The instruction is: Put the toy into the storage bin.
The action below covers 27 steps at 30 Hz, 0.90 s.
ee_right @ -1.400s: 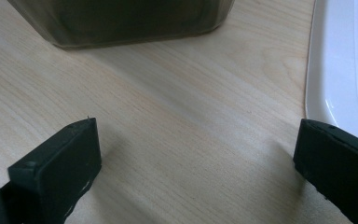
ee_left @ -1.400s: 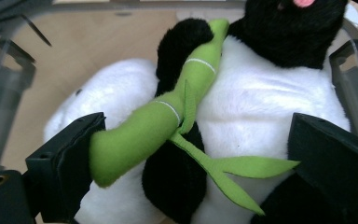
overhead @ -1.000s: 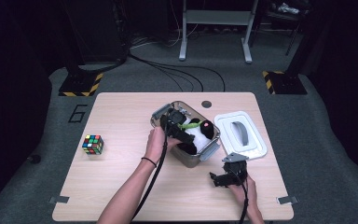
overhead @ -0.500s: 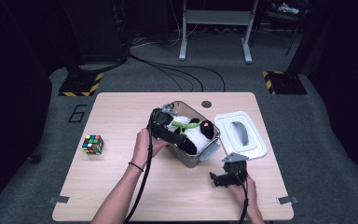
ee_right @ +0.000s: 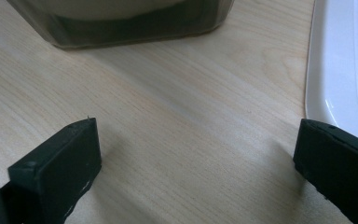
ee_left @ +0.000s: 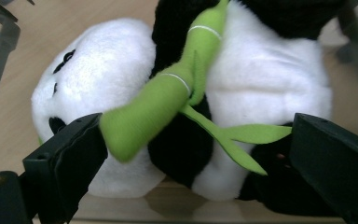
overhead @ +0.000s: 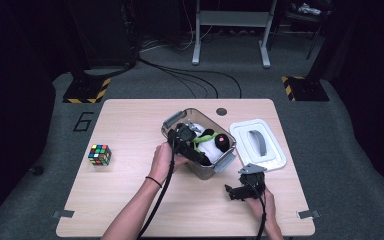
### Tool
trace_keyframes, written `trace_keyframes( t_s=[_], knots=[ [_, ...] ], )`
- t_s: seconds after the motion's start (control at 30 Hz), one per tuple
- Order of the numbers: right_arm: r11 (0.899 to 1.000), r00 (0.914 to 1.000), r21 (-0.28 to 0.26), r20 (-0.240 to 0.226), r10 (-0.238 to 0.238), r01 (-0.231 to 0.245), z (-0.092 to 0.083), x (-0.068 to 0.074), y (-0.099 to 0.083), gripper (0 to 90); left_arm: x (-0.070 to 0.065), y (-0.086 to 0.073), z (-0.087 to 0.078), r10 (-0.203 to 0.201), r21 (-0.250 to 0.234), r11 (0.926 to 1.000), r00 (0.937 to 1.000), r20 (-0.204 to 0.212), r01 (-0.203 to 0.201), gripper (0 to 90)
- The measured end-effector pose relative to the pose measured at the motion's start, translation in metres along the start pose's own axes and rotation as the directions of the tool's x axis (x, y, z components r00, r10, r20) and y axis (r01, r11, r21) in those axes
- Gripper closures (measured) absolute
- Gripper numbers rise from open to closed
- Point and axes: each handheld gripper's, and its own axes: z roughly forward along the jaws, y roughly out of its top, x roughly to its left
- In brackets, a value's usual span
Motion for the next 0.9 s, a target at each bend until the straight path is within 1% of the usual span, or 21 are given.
trace_keyframes(
  t_s=[0.1,0.17,0.2,0.23,0.27,0.3,0.33,0.43,0.47,0.5,0.53,0.57,0.6,0.63,0.67,0.7,0.73,0.8,0.83,0.9],
  knots=[
    [1.000,1.0000,0.000,-0.002,0.000,0.000,0.000,0.000,0.000,0.0,0.002,0.002,-0.002,-0.001,-0.014,0.9999,1.0000,0.000,0.001,4.9],
    [1.000,1.0000,0.000,-0.001,0.001,-0.001,0.000,0.000,0.000,0.0,0.004,0.005,-0.006,-0.011,-0.030,0.9995,0.9997,0.024,0.011,5.5],
    [1.000,1.0000,0.000,-0.002,0.001,-0.001,0.000,0.000,0.000,0.0,0.005,0.006,-0.008,-0.020,-0.045,0.9988,0.9985,0.050,0.022,5.5],
    [1.000,1.0000,0.000,-0.002,0.000,0.000,0.000,0.000,0.000,0.0,0.005,0.007,-0.009,-0.035,-0.055,0.9978,0.9972,0.066,0.038,5.4],
    [1.000,1.0000,-0.001,-0.001,0.001,-0.001,0.000,0.000,0.000,0.0,0.006,0.012,-0.010,-0.035,-0.073,0.9966,0.9972,0.066,0.040,5.3],
    [1.000,1.0000,-0.001,-0.001,0.001,-0.001,0.000,0.000,0.000,0.0,0.006,0.012,-0.010,-0.035,-0.073,0.9966,0.9972,0.066,0.040,4.9],
    [1.000,1.0000,0.000,-0.002,0.001,-0.001,0.000,0.000,0.000,0.0,0.007,0.016,-0.010,-0.046,-0.084,0.9950,0.9948,0.091,0.054,4.9],
    [1.000,1.0000,0.001,-0.002,0.002,-0.002,0.000,0.000,0.000,0.0,0.006,0.026,-0.005,-0.056,-0.087,0.9941,0.9928,0.106,0.065,4.8],
    [1.000,1.0000,0.001,-0.001,-0.002,0.002,0.000,0.000,0.000,0.0,0.006,0.032,-0.002,-0.073,-0.101,0.9911,0.9882,0.135,0.087,4.7],
    [1.000,1.0000,0.001,-0.001,-0.002,0.002,0.000,0.000,0.000,0.0,0.006,0.032,-0.002,-0.073,-0.101,0.9911,0.9882,0.135,0.087,4.7],
    [1.000,1.0000,0.001,-0.001,-0.002,0.002,0.000,0.000,0.000,0.0,0.005,0.037,0.000,-0.077,-0.113,0.9893,0.9879,0.135,0.093,4.7],
    [1.000,1.0000,0.003,-0.002,-0.008,0.008,0.000,-0.001,0.000,0.0,0.005,0.039,0.000,-0.077,-0.114,0.9891,0.9875,0.138,0.093,4.7],
    [1.000,1.0000,0.003,-0.003,-0.006,0.006,0.000,0.000,0.000,0.0,0.003,0.045,0.001,-0.072,-0.120,0.9889,0.9880,0.137,0.088,5.0],
    [1.000,1.0000,0.003,-0.003,-0.006,0.006,0.000,0.000,0.000,0.0,0.003,0.045,0.001,-0.072,-0.120,0.9889,0.9880,0.137,0.088,5.3],
    [1.000,1.0000,0.003,-0.003,-0.006,0.006,0.000,0.000,0.000,0.0,0.001,0.051,0.003,-0.068,-0.123,0.9887,0.9888,0.133,0.085,6.4],
    [1.000,1.0000,0.003,-0.003,-0.006,0.006,0.000,0.000,0.000,0.0,0.001,0.051,0.003,-0.068,-0.123,0.9887,0.9888,0.133,0.085,7.9],
    [1.000,1.0000,0.003,-0.003,-0.006,0.006,0.000,0.000,0.000,0.0,0.000,0.055,0.004,-0.058,-0.124,0.9896,0.9902,0.127,0.074,7.9],
    [1.000,1.0000,0.003,-0.003,-0.006,0.006,0.000,0.000,0.000,0.0,0.000,0.060,0.006,-0.063,-0.126,0.9887,0.9882,0.140,0.081,16.9],
    [1.000,1.0000,0.003,-0.003,-0.008,0.008,0.000,-0.001,0.000,0.0,0.000,0.061,0.007,-0.068,-0.127,0.9881,0.9870,0.146,0.087,20.0],
    [1.000,1.0000,0.002,-0.003,-0.009,0.009,0.000,-0.001,0.000,0.0,-0.001,0.064,0.010,-0.063,-0.125,0.9889,0.9870,0.148,0.082,26.2]
  ],
)
